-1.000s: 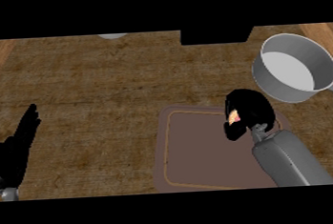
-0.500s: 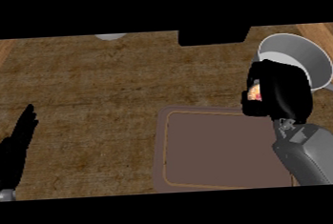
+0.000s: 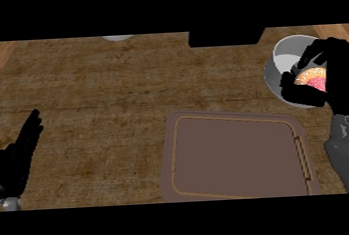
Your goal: Pick the cupcake from the tray and place it in the pot
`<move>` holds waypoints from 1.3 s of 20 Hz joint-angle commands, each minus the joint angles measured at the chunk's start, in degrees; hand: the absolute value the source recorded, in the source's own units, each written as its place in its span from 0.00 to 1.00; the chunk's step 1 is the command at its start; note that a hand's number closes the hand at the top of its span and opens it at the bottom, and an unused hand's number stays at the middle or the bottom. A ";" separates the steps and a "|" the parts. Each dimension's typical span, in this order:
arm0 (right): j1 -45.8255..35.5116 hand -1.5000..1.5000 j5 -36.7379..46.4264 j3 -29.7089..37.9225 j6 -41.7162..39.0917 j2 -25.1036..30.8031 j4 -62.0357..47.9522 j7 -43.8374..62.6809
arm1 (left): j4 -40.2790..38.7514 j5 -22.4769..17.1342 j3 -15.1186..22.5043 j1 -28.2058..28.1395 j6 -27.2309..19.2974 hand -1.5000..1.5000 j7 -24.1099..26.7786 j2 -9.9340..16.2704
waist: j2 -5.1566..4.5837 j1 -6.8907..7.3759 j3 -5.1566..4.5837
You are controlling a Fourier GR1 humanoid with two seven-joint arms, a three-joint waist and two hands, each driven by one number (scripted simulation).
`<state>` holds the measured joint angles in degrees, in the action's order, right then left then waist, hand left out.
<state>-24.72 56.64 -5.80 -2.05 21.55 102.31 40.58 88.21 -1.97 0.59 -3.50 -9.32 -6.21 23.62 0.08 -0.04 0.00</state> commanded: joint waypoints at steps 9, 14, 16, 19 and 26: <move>-9.10 1.00 -9.15 16.72 7.30 7.02 -24.91 -21.03 | -3.08 1.45 -2.88 4.14 2.85 0.50 -0.59 -0.88 | -0.32 0.60 0.01; -15.25 1.00 -11.38 21.44 8.16 12.75 -40.87 -30.60 | -1.33 3.28 -0.81 2.98 2.65 0.50 -1.22 -2.80 | -0.48 1.29 0.06; -18.68 1.00 -7.85 18.83 13.85 8.72 -48.79 -31.73 | -3.23 2.57 -2.44 3.59 3.72 0.50 0.14 -2.12 | -0.65 1.81 0.05; -22.28 1.00 -8.50 20.73 14.05 11.81 -58.34 -37.17 | -4.16 3.50 -2.02 3.44 3.31 0.50 1.63 -3.55 | -0.63 1.67 0.04; -27.24 1.00 -4.84 21.38 21.36 13.03 -76.76 -44.43 | -1.91 3.65 -2.13 5.26 4.10 0.50 -1.58 -2.79 | -1.23 3.06 0.13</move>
<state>-48.62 51.02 14.74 15.85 34.94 35.35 -0.13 87.34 1.52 -1.05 1.06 -5.88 -7.78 20.49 -0.95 2.60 0.11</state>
